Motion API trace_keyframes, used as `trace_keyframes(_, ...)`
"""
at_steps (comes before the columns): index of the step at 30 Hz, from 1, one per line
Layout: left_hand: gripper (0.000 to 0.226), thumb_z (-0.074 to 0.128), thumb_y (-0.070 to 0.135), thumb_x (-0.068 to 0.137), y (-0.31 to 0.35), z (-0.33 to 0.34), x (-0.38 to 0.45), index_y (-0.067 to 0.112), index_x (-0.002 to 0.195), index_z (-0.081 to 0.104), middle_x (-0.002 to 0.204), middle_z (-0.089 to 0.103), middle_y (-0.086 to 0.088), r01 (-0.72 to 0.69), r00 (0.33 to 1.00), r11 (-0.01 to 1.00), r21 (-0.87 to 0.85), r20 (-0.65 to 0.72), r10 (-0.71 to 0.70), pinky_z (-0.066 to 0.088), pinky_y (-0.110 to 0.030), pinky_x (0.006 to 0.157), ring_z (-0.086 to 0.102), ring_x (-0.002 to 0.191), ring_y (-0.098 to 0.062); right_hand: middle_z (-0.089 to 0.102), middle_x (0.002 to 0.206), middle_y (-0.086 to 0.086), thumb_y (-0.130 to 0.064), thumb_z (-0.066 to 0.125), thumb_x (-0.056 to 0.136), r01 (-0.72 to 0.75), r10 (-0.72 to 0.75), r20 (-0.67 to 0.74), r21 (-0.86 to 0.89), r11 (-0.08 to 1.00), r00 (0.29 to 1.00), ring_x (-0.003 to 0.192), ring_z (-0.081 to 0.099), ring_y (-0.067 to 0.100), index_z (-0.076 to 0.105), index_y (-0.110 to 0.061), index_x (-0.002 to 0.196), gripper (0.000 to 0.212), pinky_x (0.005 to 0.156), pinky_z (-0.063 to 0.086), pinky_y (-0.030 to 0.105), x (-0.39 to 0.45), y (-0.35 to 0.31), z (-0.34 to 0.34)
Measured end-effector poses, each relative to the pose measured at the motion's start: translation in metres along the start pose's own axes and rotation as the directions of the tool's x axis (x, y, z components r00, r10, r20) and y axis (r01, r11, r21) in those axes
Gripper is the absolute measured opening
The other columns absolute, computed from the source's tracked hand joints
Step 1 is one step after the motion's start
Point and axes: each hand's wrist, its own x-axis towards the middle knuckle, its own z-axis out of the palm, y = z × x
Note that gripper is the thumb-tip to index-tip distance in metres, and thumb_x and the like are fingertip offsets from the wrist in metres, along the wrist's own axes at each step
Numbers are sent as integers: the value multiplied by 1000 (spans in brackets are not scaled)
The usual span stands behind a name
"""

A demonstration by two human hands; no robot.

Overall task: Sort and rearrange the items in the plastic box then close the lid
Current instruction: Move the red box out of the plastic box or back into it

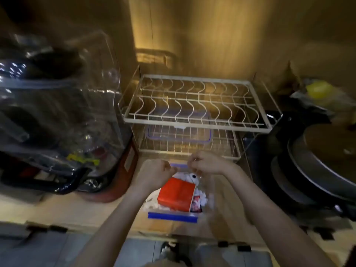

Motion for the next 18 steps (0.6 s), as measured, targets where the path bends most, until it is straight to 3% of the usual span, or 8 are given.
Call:
trace_keyframes(2,36,53,37,85,-10,15,-1,4,77,65,85,71,-17,26,999,999,-21,31,-25,52,-40,78,66,85,-30,60,90,10,-14,54,89,-9,9,-5,30,1000,1000,78,57,18,63,0,101,21,68,46,29,5,9,14)
trace_keyframes(5,30,53,37,86,-25,43,-8,10,87,67,91,71,-16,87,992,996,-22,96,-85,49,-36,77,65,90,-30,61,84,4,-18,63,84,-59,59,-1,36,998,998,64,60,4,62,-6,99,20,54,46,13,15,33,41)
trace_keyframes(6,31,52,38,87,-28,52,-11,12,90,67,92,72,-15,81,990,997,-6,112,-80,49,-37,77,65,91,-30,63,89,5,-21,66,80,-80,80,1,59,995,997,69,63,5,60,-6,104,29,59,51,13,19,39,50)
trace_keyframes(8,34,51,44,86,-36,64,-16,16,92,70,93,73,-11,65,990,998,1,127,-65,50,-37,78,66,90,-26,63,111,11,-27,72,71,-93,95,-10,126,988,995,94,64,21,53,-9,117,52,84,56,35,26,49,64)
trace_keyframes(10,45,46,56,80,-44,78,-20,18,87,70,90,74,-6,45,988,999,-16,149,-42,52,-37,78,67,88,-24,56,123,6,-29,77,70,-94,98,-31,122,988,995,110,57,23,47,-9,126,66,95,49,38,30,55,75)
trace_keyframes(14,56,35,64,75,-50,98,-31,23,91,69,99,73,-1,-36,979,996,80,204,19,52,-35,79,66,90,-21,57,126,8,-38,84,59,-141,145,-41,79,987,989,113,57,26,43,-10,130,86,95,48,42,35,60,91)
trace_keyframes(18,56,32,62,79,-55,104,-34,28,103,69,106,70,4,-181,977,959,219,153,149,50,-31,78,66,93,-19,53,129,10,-42,85,55,-130,134,-67,58,990,989,115,53,26,36,-13,136,99,96,47,42,38,68,102)
